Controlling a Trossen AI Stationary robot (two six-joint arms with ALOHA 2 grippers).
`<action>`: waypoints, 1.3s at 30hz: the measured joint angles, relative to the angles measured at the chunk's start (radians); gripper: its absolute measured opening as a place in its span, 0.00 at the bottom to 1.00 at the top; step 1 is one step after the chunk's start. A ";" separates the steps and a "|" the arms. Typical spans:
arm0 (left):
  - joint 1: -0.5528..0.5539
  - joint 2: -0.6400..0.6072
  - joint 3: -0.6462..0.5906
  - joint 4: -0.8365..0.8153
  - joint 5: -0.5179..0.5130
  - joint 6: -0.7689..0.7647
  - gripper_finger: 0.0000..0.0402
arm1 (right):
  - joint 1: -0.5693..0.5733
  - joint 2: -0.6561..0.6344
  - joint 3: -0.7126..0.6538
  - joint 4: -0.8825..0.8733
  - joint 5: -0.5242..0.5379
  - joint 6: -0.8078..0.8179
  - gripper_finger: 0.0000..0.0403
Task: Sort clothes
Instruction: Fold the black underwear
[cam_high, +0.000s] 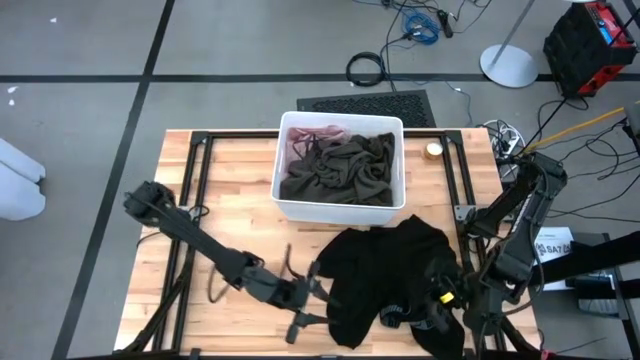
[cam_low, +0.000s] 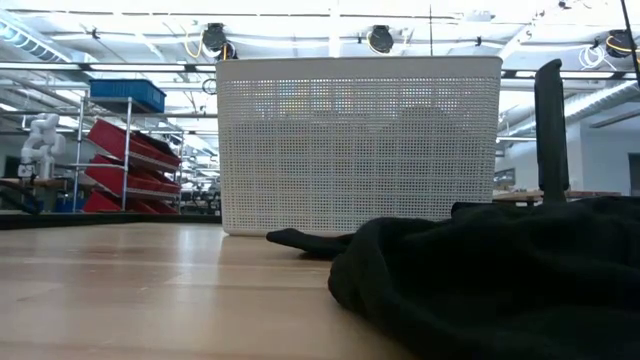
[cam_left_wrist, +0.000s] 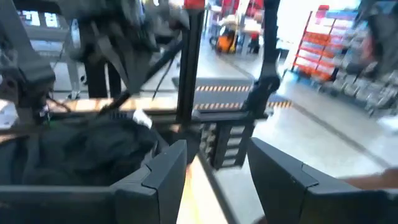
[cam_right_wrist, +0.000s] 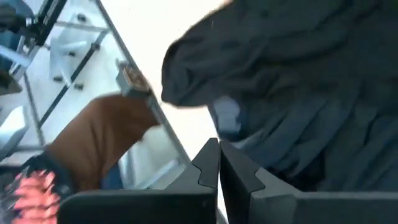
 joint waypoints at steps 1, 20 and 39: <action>0.002 0.034 0.008 0.013 -0.001 0.007 0.45 | -0.002 0.000 0.000 -0.005 0.032 -0.016 0.00; 0.054 0.582 0.439 0.010 -0.156 -0.018 0.45 | -0.002 0.000 0.000 -0.039 0.275 -0.175 0.00; 0.061 0.698 0.666 -0.191 -0.295 -0.068 0.45 | -0.008 0.000 0.000 -0.057 0.272 -0.175 0.00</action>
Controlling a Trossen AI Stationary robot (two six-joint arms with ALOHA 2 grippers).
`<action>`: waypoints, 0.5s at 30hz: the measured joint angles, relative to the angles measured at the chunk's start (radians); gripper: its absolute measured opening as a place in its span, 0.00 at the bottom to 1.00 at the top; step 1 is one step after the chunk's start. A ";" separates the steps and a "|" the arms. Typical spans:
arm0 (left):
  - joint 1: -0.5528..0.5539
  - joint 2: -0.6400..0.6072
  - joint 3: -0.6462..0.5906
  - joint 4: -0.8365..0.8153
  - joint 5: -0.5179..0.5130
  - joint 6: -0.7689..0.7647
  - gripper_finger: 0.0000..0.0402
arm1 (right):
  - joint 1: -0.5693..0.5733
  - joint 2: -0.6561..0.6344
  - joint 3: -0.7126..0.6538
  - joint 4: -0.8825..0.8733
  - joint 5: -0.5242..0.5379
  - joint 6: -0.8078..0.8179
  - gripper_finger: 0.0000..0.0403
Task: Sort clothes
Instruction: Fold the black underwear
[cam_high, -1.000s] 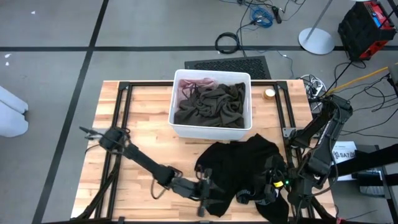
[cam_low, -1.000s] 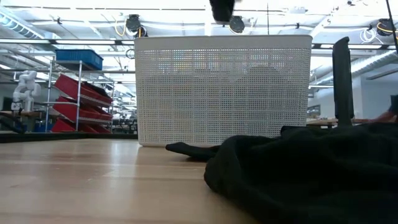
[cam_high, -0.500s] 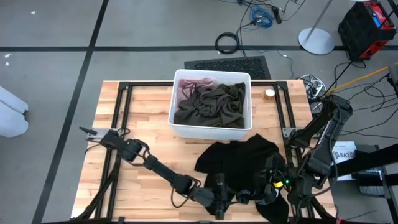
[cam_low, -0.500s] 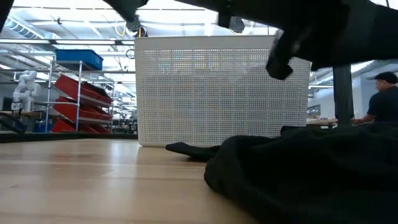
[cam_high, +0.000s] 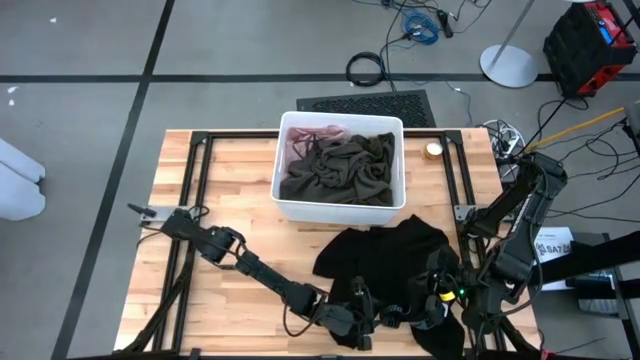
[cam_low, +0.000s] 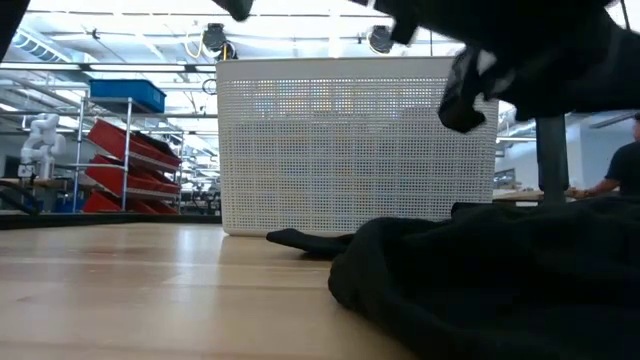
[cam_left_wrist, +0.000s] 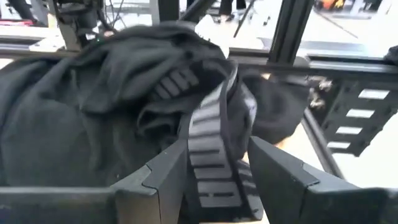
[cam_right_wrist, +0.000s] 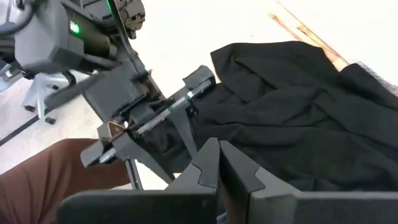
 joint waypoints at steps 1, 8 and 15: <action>0.002 0.007 0.007 -0.010 0.000 0.001 0.45 | -0.003 0.000 0.000 -0.003 -0.001 0.000 0.00; 0.034 0.029 0.047 -0.169 0.001 -0.003 0.44 | -0.015 0.000 0.000 -0.002 -0.003 0.003 0.00; 0.038 0.027 0.047 -0.211 -0.011 0.010 0.13 | -0.015 0.000 0.000 -0.002 -0.003 -0.002 0.00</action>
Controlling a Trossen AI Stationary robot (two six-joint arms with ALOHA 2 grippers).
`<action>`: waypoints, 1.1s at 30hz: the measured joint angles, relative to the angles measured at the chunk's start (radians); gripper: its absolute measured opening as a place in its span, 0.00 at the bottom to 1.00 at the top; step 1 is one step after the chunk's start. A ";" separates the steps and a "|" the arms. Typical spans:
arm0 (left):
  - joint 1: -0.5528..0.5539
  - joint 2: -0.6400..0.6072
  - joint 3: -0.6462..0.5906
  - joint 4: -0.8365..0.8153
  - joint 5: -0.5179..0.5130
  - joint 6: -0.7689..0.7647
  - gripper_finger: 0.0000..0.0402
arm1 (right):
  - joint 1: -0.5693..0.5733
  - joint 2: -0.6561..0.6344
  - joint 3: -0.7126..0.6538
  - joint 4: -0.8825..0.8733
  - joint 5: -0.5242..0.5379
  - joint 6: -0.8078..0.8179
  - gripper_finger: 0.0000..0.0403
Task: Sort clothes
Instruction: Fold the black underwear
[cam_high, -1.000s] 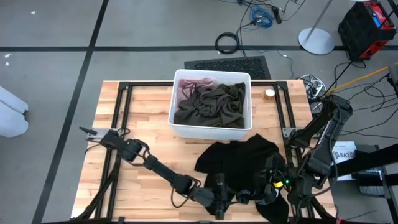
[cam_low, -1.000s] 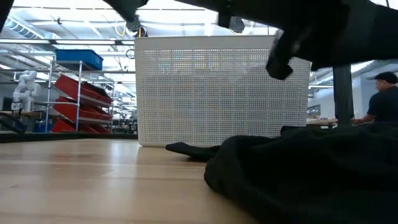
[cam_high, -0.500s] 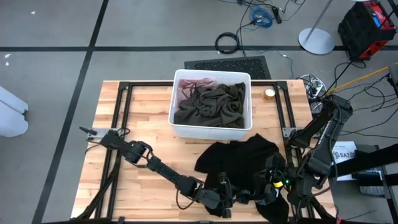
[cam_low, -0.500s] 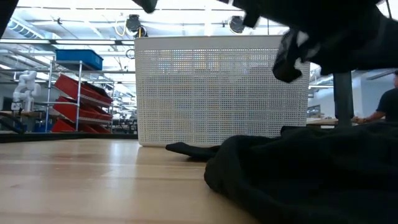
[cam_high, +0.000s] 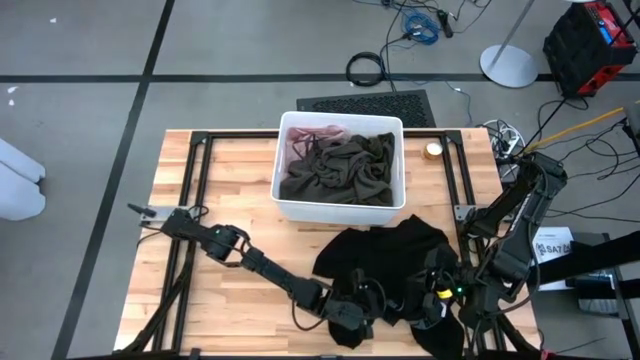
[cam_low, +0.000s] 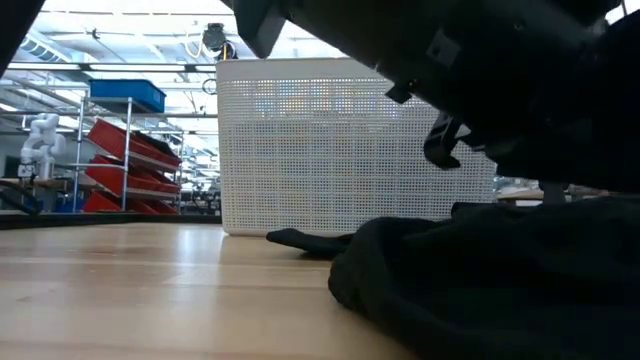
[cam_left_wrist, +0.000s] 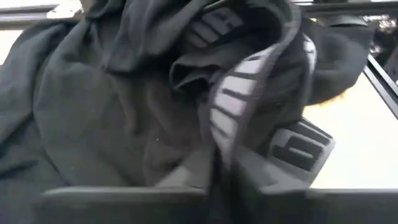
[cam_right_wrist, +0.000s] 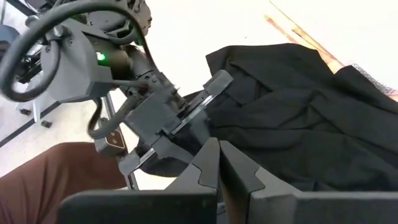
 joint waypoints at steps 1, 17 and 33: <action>-0.003 -0.004 0.000 -0.002 -0.001 0.023 0.07 | 0.000 0.000 0.000 0.000 0.000 -0.006 0.00; -0.090 -0.344 -0.001 -0.255 -0.430 0.438 0.01 | 0.000 0.000 0.000 0.024 0.006 -0.116 0.00; -0.058 -0.676 -0.002 -1.020 -0.487 -0.021 0.00 | 0.000 0.116 0.000 0.376 0.021 -0.502 0.00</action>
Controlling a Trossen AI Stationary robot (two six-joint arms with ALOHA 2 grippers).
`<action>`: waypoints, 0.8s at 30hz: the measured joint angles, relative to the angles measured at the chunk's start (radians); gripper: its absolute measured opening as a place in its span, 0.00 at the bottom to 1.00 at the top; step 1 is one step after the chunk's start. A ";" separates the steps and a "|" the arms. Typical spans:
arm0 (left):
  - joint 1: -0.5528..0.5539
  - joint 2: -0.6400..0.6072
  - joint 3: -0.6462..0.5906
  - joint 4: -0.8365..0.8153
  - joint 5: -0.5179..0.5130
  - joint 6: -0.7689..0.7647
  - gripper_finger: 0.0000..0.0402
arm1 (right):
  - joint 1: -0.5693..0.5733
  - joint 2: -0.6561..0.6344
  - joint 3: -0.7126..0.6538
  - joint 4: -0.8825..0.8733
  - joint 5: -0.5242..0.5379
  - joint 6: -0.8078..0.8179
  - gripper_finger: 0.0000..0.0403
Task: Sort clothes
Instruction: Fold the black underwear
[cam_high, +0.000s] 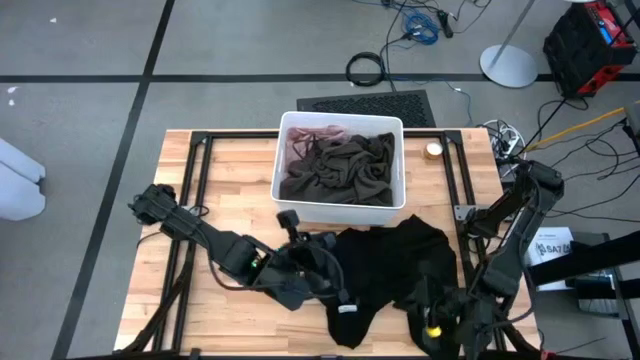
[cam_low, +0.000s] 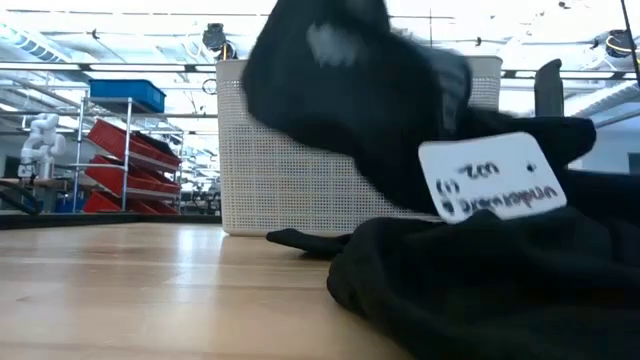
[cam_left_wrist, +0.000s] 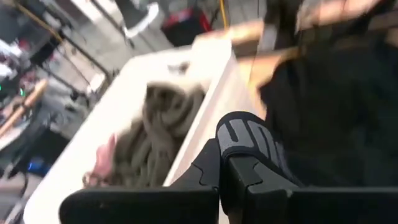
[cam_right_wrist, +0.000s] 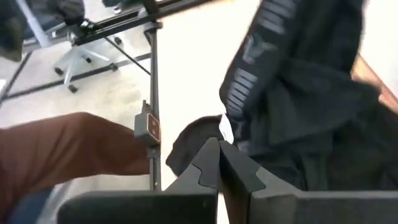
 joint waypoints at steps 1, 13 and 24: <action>0.004 0.003 -0.001 -0.054 0.013 -0.040 0.00 | -0.002 0.020 0.000 0.028 0.026 -0.043 0.00; 0.018 0.005 -0.028 -0.130 0.073 -0.141 0.01 | -0.161 0.228 0.000 0.300 0.033 -0.240 0.05; 0.019 0.005 -0.028 -0.156 0.074 -0.140 0.01 | -0.269 0.351 0.000 0.385 -0.100 -0.294 0.50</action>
